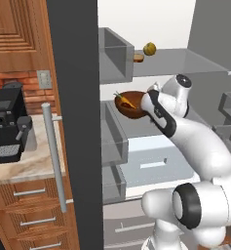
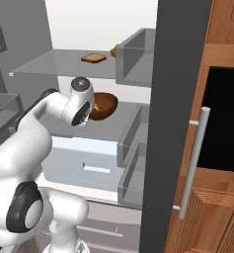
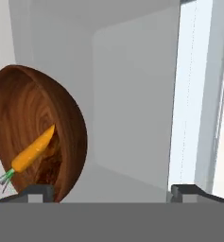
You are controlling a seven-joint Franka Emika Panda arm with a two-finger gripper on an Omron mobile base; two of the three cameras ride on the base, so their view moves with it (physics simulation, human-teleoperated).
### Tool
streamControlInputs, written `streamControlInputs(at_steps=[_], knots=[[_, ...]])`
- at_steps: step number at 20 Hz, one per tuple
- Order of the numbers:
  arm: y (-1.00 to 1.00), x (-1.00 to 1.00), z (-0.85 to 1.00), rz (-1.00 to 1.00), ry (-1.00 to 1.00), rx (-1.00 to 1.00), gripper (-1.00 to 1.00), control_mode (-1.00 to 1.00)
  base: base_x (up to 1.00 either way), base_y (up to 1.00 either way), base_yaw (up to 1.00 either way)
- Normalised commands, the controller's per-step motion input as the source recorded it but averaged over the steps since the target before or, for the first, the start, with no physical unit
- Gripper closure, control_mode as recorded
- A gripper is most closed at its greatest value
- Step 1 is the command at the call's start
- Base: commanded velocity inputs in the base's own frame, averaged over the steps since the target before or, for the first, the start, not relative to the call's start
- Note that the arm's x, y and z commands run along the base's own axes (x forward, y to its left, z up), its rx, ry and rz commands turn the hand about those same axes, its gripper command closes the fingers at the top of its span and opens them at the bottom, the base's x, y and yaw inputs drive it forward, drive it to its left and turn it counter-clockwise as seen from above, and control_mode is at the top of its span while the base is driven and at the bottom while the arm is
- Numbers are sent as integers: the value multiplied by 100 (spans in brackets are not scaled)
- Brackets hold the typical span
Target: Pick the chicken drumstick and carrot from their plates and place them in the bowl. Then put the bowl in the fridge.
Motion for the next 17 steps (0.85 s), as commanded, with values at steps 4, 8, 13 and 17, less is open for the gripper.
streamControlInputs(at_steps=[4,8,13,17], knots=[[0,-76,9,-1,6,-1,-100,-100,0,0,0],[0,-86,0,-5,1,-2,-100,-100,0,0,0],[-1,-93,-10,-5,-2,-1,-100,-100,0,0,0],[-5,-94,-18,-5,-5,-2,-100,-100,0,0,0]])
